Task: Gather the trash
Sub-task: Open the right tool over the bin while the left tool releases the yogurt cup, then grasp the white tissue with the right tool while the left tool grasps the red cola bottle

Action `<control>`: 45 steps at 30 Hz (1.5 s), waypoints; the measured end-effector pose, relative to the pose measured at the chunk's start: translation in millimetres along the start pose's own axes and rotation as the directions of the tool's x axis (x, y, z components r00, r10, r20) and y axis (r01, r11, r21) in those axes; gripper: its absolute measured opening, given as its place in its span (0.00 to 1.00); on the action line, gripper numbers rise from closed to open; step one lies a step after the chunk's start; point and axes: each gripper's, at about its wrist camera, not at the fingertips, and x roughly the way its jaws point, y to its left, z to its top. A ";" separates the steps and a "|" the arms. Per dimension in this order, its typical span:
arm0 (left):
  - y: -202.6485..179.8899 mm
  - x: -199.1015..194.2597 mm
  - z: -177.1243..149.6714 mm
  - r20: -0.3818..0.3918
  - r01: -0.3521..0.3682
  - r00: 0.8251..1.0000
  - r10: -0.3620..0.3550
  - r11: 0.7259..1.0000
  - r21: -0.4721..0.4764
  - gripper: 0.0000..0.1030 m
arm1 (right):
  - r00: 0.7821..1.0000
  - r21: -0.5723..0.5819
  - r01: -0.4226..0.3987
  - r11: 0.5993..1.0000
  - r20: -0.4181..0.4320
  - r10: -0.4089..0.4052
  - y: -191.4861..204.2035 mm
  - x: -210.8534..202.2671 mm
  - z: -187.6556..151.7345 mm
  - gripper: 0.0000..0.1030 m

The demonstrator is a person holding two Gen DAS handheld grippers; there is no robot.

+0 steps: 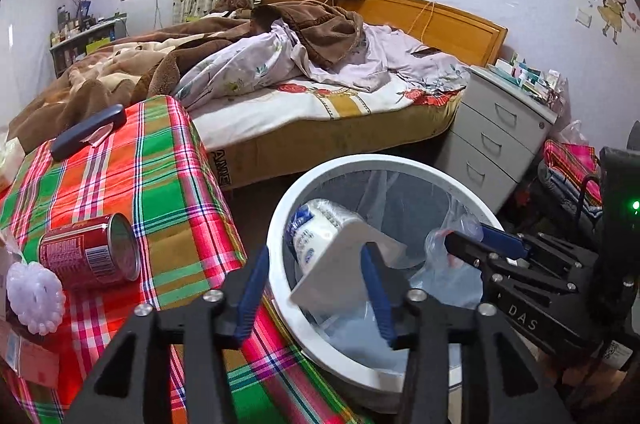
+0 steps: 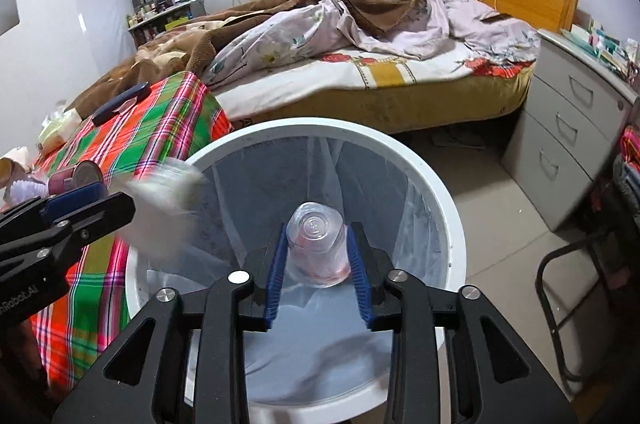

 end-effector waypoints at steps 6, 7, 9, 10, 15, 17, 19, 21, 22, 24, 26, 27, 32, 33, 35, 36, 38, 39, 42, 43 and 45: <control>0.8 -11.7 0.2 0.016 -0.007 1.000 0.007 1.000 0.009 0.52 | 1.000 0.028 -0.005 1.000 0.006 0.005 -0.6 -5.1 -1.2 0.57; 1.4 -15.5 0.0 0.022 -0.007 1.000 0.007 1.000 0.007 0.52 | 1.000 0.030 -0.007 1.000 0.007 0.007 1.1 -5.0 -1.0 0.57; 2.8 -22.3 -1.3 0.033 -0.016 0.999 0.016 1.000 0.009 0.52 | 1.000 0.033 -0.014 0.999 0.018 0.014 3.0 -10.4 -1.0 0.57; 4.4 -26.4 -2.1 0.037 -0.021 0.999 0.021 1.000 0.006 0.52 | 1.000 0.036 -0.017 0.999 0.023 0.016 3.4 -9.6 0.0 0.57; 12.5 -52.6 -5.2 0.079 -0.048 0.996 0.048 0.999 -0.006 0.52 | 0.997 0.031 -0.039 0.999 0.063 0.037 14.0 -23.0 3.0 0.57; 16.2 -62.7 -7.2 0.091 -0.051 0.994 0.052 0.999 -0.013 0.52 | 0.996 0.022 -0.050 0.999 0.080 0.048 20.0 -28.5 3.8 0.57; 22.0 -75.1 -10.4 0.105 -0.060 0.993 0.062 0.998 -0.025 0.52 | 0.994 0.018 -0.061 0.998 0.093 0.059 25.4 -31.5 5.1 0.57; 25.9 -85.8 -12.9 0.124 -0.084 0.989 0.086 0.996 -0.021 0.52 | 0.991 0.005 -0.078 0.997 0.111 0.077 34.1 -36.6 6.0 0.57; 29.3 -91.3 -14.1 0.128 -0.092 0.987 0.095 0.995 -0.027 0.52 | 0.990 0.001 -0.081 0.997 0.115 0.080 36.3 -37.6 6.4 0.57; 37.7 -101.6 -17.2 0.137 -0.090 0.986 0.096 0.995 -0.045 0.53 | 0.987 -0.014 -0.098 0.995 0.127 0.099 45.1 -41.2 7.6 0.57; 43.4 -110.5 -20.4 0.148 -0.118 0.981 0.125 0.991 -0.055 0.53 | 0.984 -0.027 -0.111 0.993 0.137 0.113 53.6 -44.3 8.5 0.57; 48.0 -116.5 -22.8 0.155 -0.133 0.978 0.141 0.989 -0.058 0.53 | 0.982 -0.033 -0.117 0.993 0.143 0.121 58.1 -45.7 9.0 0.57; 73.9 -137.7 -33.0 0.164 -0.149 0.973 0.166 0.983 -0.108 0.54 | 0.972 -0.073 -0.160 0.984 0.164 0.170 83.2 -53.8 12.9 0.57; 80.5 -142.4 -35.6 0.167 -0.162 0.969 0.180 0.980 -0.114 0.55 | 0.970 -0.081 -0.167 0.983 0.167 0.179 87.0 -55.3 12.9 0.57; 96.0 -152.3 -40.2 0.172 -0.179 0.964 0.202 0.973 -0.143 0.57 | 0.964 -0.097 -0.188 0.977 0.173 0.203 96.0 -56.7 14.0 0.57; 102.0 -156.2 -41.8 0.174 -0.185 0.962 0.211 0.971 -0.153 0.57 | 0.960 -0.113 -0.203 0.973 0.174 0.220 103.7 -56.6 15.6 0.57; 117.2 -165.1 -44.8 0.177 -0.210 0.954 0.241 0.962 -0.177 0.57 | 0.955 -0.133 -0.220 0.966 0.172 0.241 114.8 -56.0 16.9 0.57; 125.1 -169.9 -46.7 0.179 -0.226 0.949 0.258 0.957 -0.183 0.58 | 0.953 -0.143 -0.230 0.963 0.169 0.253 121.2 -55.9 17.6 0.58; 153.1 -183.0 -53.3 0.173 -0.261 0.938 0.301 0.940 -0.220 0.58 | 0.944 -0.165 -0.264 0.950 0.158 0.290 137.2 -53.5 20.6 0.58; 162.1 -186.2 -55.4 0.168 -0.274 0.934 0.317 0.933 -0.234 0.58 | 0.941 -0.171 -0.273 0.947 0.155 0.300 141.4 -52.8 20.9 0.58; 182.2 -194.3 -60.2 0.162 -0.307 0.921 0.354 0.916 -0.257 0.59 | 0.934 -0.191 -0.298 0.935 0.143 0.327 156.3 -49.5 23.9 0.59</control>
